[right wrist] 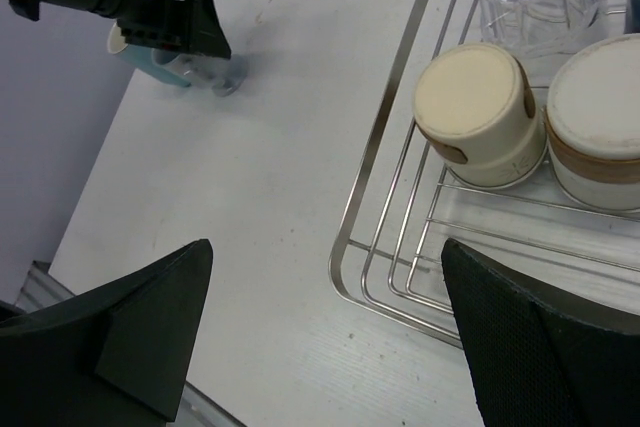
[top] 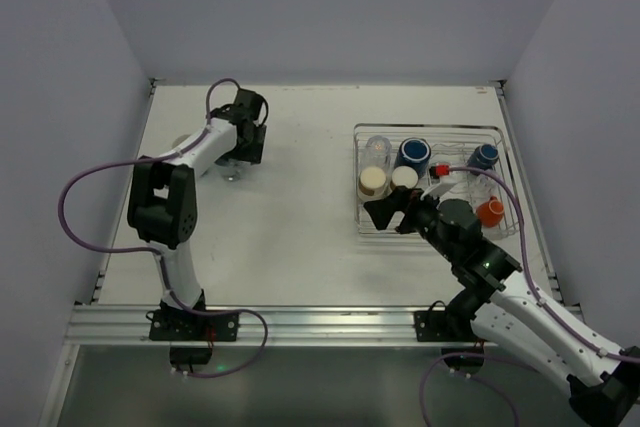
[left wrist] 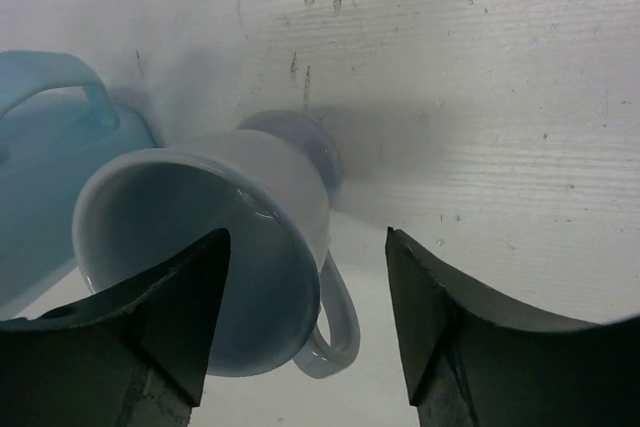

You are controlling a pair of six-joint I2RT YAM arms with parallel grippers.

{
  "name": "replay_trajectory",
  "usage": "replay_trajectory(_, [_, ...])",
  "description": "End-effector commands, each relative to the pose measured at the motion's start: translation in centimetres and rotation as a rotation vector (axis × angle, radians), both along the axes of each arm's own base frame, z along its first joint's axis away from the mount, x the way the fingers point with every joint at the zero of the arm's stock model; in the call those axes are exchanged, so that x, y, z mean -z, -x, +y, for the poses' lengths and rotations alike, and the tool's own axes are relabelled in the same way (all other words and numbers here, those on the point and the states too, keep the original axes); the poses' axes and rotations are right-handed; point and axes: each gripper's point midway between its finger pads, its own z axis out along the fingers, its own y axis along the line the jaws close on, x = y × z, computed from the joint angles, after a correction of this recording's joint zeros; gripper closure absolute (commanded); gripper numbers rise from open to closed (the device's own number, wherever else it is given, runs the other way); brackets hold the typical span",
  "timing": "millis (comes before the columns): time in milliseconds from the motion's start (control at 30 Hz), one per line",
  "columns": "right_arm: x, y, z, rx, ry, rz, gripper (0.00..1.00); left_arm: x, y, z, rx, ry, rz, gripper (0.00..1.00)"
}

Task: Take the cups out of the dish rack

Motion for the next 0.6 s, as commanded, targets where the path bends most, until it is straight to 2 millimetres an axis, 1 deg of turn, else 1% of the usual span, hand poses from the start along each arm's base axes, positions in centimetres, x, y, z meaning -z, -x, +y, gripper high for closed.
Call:
replay_trajectory(0, [-1.7, -1.1, -0.9, 0.059, 0.046, -0.03, 0.01, -4.8, -1.6, 0.3, -0.017, 0.018, -0.135, 0.3])
replay_trajectory(33, [-2.0, -1.4, -1.0, 0.074, 0.055, -0.029, 0.02, -5.8, -1.7, 0.2, -0.02, 0.032, -0.161, 0.28])
replay_trajectory(100, [-1.4, -1.8, -1.0, 0.081, 0.094, -0.007, 0.08, -7.1, -1.8, -0.5, -0.004, 0.076, -0.195, 0.24])
replay_trajectory(133, [-1.5, -2.0, -1.2, 0.091, 0.112, 0.003, 0.14, -8.8, -1.8, -0.8, 0.0, 0.104, -0.237, 0.23])
replay_trajectory(167, [-0.9, -2.5, -1.5, 0.121, 0.149, 0.021, 0.18, -9.8, -1.8, -1.4, 0.019, 0.143, -0.262, 0.21])
replay_trajectory(200, [-0.7, -2.8, -1.8, 0.139, 0.173, 0.027, 0.22, -11.0, -2.0, -1.9, 0.031, 0.174, -0.298, 0.19])
replay_trajectory(233, [-0.9, -3.0, -2.3, 0.161, 0.198, 0.038, 0.26, -13.3, -1.7, -2.3, 0.041, 0.213, -0.353, 0.18])
replay_trajectory(267, [-0.8, -3.6, -3.0, 0.21, 0.226, 0.039, 0.35, -14.5, -1.4, -3.3, 0.078, 0.274, -0.377, 0.17])
replay_trajectory(300, [-0.4, -4.0, -3.4, 0.232, 0.262, 0.049, 0.38, -16.0, -1.5, -4.1, 0.103, 0.315, -0.424, 0.16])
replay_trajectory(333, [-0.7, -4.3, -3.8, 0.26, 0.282, 0.053, 0.39, -18.1, -0.4, -4.5, 0.12, 0.361, -0.472, 0.16])
replay_trajectory(400, [-1.1, -5.5, -4.7, 0.324, 0.322, 0.055, 0.44, -20.0, 1.2, -6.6, 0.197, 0.451, -0.509, 0.15])
replay_trajectory(433, [-1.1, -5.8, -5.0, 0.338, 0.337, 0.061, 0.46, -20.8, 3.2, -6.9, 0.217, 0.486, -0.528, 0.15])
replay_trajectory(467, [-1.1, -6.3, -5.6, 0.363, 0.355, 0.062, 0.47, -21.1, 4.5, -7.8, 0.257, 0.526, -0.533, 0.15])
replay_trajectory(500, [-0.9, -7.0, -5.9, 0.383, 0.381, 0.076, 0.46, -21.3, 6.6, -8.4, 0.298, 0.552, -0.56, 0.15])
replay_trajectory(533, [-0.7, -7.4, -6.2, 0.394, 0.397, 0.084, 0.46, -21.3, 7.7, -8.7, 0.312, 0.571, -0.565, 0.15])
replay_trajectory(567, [-0.5, -8.0, -7.1, 0.425, 0.408, 0.099, 0.43, -21.1, 8.9, -9.1, 0.337, 0.596, -0.561, 0.15])
